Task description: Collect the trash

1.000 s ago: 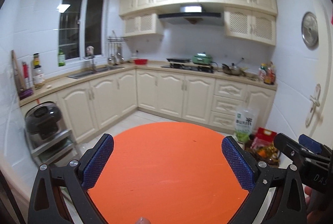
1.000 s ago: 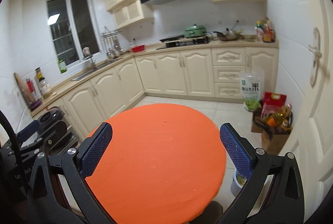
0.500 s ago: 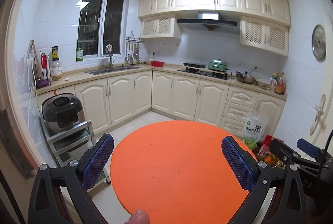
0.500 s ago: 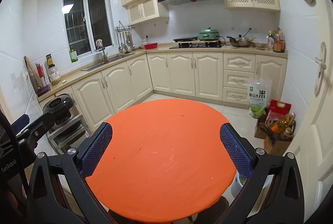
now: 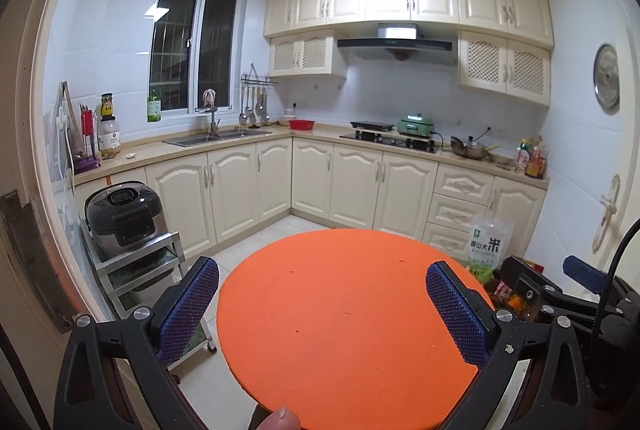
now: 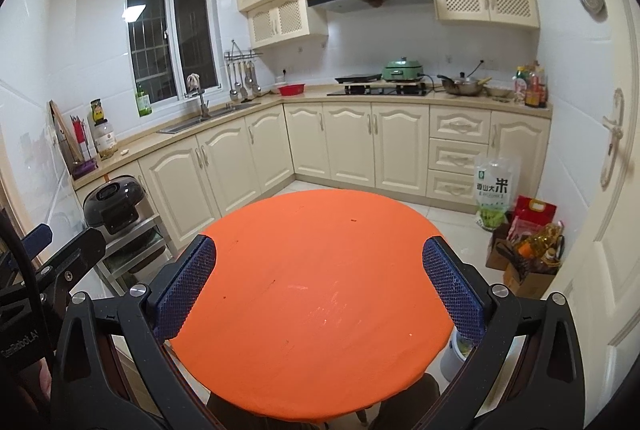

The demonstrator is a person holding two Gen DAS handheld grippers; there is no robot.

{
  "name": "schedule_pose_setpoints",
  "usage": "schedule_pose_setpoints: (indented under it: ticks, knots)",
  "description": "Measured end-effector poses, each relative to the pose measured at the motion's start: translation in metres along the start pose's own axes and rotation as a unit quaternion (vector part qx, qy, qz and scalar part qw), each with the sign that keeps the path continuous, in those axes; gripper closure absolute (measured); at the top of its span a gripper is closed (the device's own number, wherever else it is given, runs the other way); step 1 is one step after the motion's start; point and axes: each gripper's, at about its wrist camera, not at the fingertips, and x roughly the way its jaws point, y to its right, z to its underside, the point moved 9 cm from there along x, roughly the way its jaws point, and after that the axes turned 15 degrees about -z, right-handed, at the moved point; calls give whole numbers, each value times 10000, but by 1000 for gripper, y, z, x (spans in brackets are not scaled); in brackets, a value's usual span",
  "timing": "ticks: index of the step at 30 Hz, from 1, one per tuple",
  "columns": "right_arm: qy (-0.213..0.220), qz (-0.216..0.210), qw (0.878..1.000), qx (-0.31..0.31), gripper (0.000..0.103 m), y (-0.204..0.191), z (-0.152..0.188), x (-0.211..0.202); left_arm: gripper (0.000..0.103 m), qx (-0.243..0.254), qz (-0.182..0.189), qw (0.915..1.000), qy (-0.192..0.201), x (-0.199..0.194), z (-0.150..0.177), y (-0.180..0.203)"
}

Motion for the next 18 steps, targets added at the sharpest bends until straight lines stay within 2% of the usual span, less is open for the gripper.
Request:
schedule_pose_setpoints:
  ticks: [18]
  knots:
    - [-41, -5, 10000, -31, 0, -3, 3, -2, 1, -105, 88, 9999, 11, 0, -11, -12]
